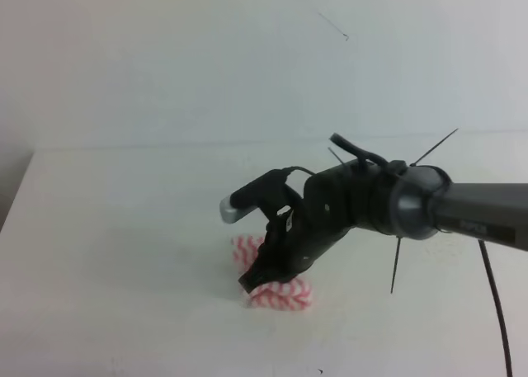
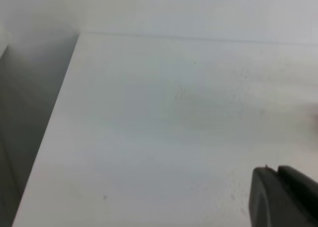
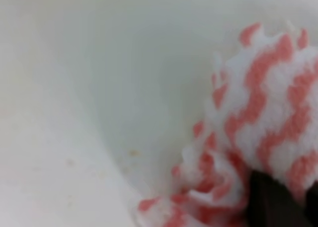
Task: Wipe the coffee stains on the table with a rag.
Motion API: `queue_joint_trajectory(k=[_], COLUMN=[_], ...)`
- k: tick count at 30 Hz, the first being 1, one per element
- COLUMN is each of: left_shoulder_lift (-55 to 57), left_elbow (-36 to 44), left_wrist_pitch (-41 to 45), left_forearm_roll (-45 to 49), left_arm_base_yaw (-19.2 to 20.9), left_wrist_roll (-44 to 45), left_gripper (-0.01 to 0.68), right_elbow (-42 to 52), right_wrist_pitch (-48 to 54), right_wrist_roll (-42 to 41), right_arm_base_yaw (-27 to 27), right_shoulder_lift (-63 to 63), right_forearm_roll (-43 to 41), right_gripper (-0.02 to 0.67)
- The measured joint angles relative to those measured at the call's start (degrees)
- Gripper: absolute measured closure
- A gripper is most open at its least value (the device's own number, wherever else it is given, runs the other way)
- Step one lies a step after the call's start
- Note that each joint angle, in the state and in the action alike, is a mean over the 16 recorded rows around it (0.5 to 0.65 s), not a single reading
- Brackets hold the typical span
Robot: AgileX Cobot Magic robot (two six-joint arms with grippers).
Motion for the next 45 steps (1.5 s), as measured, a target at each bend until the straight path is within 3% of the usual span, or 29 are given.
queue_joint_trajectory(k=[5,19,27,35,45], left_shoulder_lift=[0.1,0.1,0.1,0.1,0.1], left_elbow=[-0.2,-0.2,-0.2,-0.2,-0.2], left_wrist_pitch=[0.1,0.1,0.1,0.1,0.1], left_forearm_roll=[0.0,0.0,0.0,0.0,0.0], left_arm_base_yaw=[0.0,0.0,0.0,0.0,0.0], left_wrist_roll=[0.0,0.1,0.0,0.0,0.0], left_gripper=[0.674,0.673,0.674,0.674,0.674], right_elbow=[-2.5,-3.4,-1.1,6.7,14.3], right_wrist_pitch=[4.3,18.7,21.4,14.7,6.9], right_wrist_roll=[3.5,8.0,8.1,8.1,7.3], right_arm_base_yaw=[-1.3,-21.4,-25.6,-18.9,2.9], right_shoulder_lift=[0.9,-1.4,-4.0,-4.6,-4.8], right_forearm_roll=[-5.3,-16.5,-21.1,-18.6,-13.6], right_gripper=[0.617,0.620,0.618,0.618,0.622])
